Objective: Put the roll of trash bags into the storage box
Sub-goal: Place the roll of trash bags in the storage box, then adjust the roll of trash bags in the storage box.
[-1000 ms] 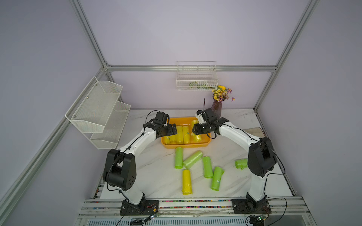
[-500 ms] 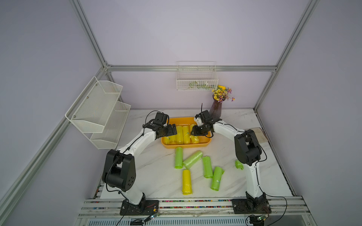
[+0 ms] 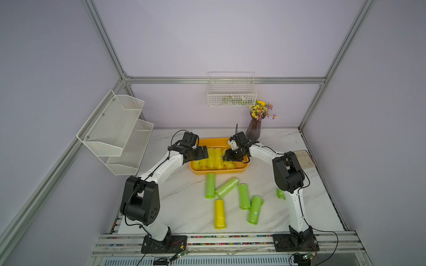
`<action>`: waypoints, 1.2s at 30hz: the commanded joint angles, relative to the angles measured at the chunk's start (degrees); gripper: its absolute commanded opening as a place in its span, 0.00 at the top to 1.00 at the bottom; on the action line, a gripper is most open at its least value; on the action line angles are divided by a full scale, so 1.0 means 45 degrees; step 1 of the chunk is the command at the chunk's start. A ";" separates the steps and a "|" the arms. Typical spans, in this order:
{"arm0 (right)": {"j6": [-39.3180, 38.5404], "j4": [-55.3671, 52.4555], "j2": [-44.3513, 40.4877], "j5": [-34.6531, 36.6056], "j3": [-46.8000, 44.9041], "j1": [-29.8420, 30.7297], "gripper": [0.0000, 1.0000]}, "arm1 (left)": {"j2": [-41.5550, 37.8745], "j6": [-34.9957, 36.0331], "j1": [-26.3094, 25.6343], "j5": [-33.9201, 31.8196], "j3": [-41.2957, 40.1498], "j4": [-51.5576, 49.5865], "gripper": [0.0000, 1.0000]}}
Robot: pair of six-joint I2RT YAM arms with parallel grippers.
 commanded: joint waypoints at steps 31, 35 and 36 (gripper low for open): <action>-0.1182 -0.1130 -0.2487 0.1871 -0.1305 -0.0124 0.26 | -0.0559 -0.0188 0.0121 0.0095 0.0026 0.0306 0.00; -0.1319 -0.1377 -0.2605 0.2402 -0.1287 -0.0104 0.27 | -0.0558 -0.0208 0.0128 0.0120 0.0036 0.0306 0.00; -0.1360 -0.1420 -0.2598 0.2497 -0.1257 -0.0111 0.27 | -0.0580 -0.0208 0.0114 0.0117 0.0046 0.0306 0.00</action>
